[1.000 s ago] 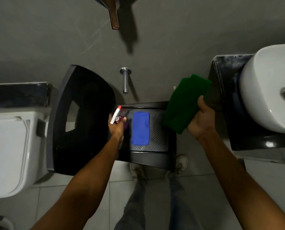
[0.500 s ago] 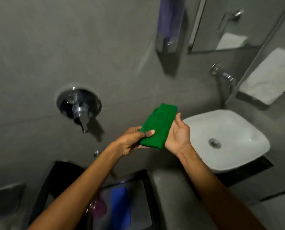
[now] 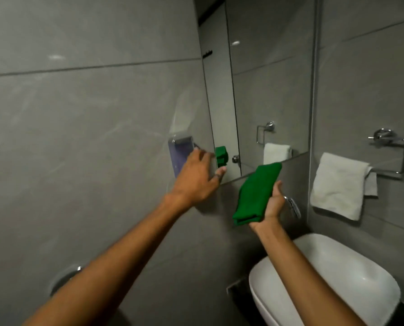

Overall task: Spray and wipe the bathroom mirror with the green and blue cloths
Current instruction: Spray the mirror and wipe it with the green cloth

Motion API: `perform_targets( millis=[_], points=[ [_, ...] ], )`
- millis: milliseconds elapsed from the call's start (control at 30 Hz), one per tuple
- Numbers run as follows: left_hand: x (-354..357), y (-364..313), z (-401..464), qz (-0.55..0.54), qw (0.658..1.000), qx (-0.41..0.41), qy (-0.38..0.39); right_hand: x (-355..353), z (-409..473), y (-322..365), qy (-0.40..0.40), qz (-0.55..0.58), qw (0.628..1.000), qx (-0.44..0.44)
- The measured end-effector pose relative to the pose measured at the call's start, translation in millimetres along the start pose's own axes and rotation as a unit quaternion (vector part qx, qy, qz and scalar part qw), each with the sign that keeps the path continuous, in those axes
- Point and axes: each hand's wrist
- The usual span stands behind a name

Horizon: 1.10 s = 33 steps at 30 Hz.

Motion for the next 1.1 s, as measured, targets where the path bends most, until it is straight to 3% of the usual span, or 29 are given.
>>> perform_targets(
  millis=[200, 233, 267, 333, 367, 533, 600, 833, 1100],
  points=[
    [-59.2, 28.7, 128.5, 0.161, 0.980, 0.051, -0.101, 59.8, 87.2, -13.3, 0.070, -0.176, 0.970, -0.154],
    [-67.8, 37.3, 144.6, 0.199, 0.972, 0.056, -0.115, 65.7, 99.1, -27.3, 0.102, -0.249, 0.942, -0.201],
    [-75.8, 45.9, 158.4, 0.242, 0.960, 0.062, -0.127, 70.0, 109.0, -42.7, 0.132, -0.353, 0.891, -0.255],
    [-85.1, 61.1, 175.5, 0.325, 0.930, 0.076, -0.150, 68.8, 128.1, -75.1, 0.117, -0.568, 0.718, -0.384],
    [-84.7, 67.9, 181.3, 0.359, 0.913, 0.089, -0.169, 66.3, 136.5, -85.8, 0.097, -0.610, 0.665, -0.420],
    [-68.4, 87.3, 192.8, 0.422, 0.859, 0.128, -0.260, 40.4, 178.0, -70.0, 0.119, -0.630, 0.592, -0.488],
    [-67.5, 87.5, 194.5, 0.424, 0.855, 0.128, -0.271, 30.0, 194.2, -47.4, 0.116, -0.632, 0.588, -0.492],
    [-65.9, 81.2, 195.4, 0.417, 0.854, 0.117, -0.288, -2.9, 260.8, 31.5, 0.073, -0.617, 0.631, -0.465],
    [-64.0, 81.9, 198.3, 0.437, 0.839, 0.110, -0.306, -38.5, 343.0, 112.0, -0.026, -0.581, 0.718, -0.383]
  ],
)
Point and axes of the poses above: each hand's wrist, its own z-axis towards the middle knuckle, its own x-axis out of the palm, y = z × x, and after that the axes turned 1 degree about y, right-handed
